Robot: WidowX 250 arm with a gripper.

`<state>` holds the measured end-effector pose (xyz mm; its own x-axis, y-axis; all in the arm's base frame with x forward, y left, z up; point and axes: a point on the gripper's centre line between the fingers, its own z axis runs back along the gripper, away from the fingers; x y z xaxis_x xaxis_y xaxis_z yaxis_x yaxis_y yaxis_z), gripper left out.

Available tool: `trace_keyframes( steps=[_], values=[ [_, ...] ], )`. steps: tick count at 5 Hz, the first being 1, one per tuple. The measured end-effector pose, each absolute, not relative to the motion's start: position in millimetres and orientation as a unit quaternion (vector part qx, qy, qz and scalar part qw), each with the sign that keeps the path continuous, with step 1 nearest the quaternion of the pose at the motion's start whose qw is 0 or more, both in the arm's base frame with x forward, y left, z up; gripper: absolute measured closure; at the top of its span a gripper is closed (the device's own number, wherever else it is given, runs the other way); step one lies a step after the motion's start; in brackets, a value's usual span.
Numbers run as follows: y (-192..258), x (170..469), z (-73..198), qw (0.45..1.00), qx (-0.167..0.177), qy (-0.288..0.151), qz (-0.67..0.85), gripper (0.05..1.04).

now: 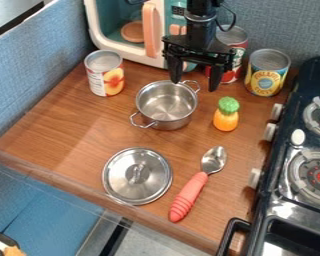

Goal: Take the pineapple and put it in the silver pot

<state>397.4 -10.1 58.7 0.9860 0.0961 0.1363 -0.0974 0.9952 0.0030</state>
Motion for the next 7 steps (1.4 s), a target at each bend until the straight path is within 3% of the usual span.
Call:
trace_keyframes(
  steps=[1,4,5,6,7],
  values=[
    [-10.8,394.0,40.7,0.998,0.004,-0.044,0.051,0.083],
    [-79.6,408.2,27.5,0.998,-0.041,-0.04,0.001,0.083],
    [-80.3,407.8,2.6,0.999,-0.035,-0.003,0.007,0.083],
    [-77.5,411.7,-2.8,0.999,-0.031,0.002,0.017,0.14],
    [-70.4,413.1,-1.7,0.999,-0.035,0.002,0.029,0.424]
  ],
)
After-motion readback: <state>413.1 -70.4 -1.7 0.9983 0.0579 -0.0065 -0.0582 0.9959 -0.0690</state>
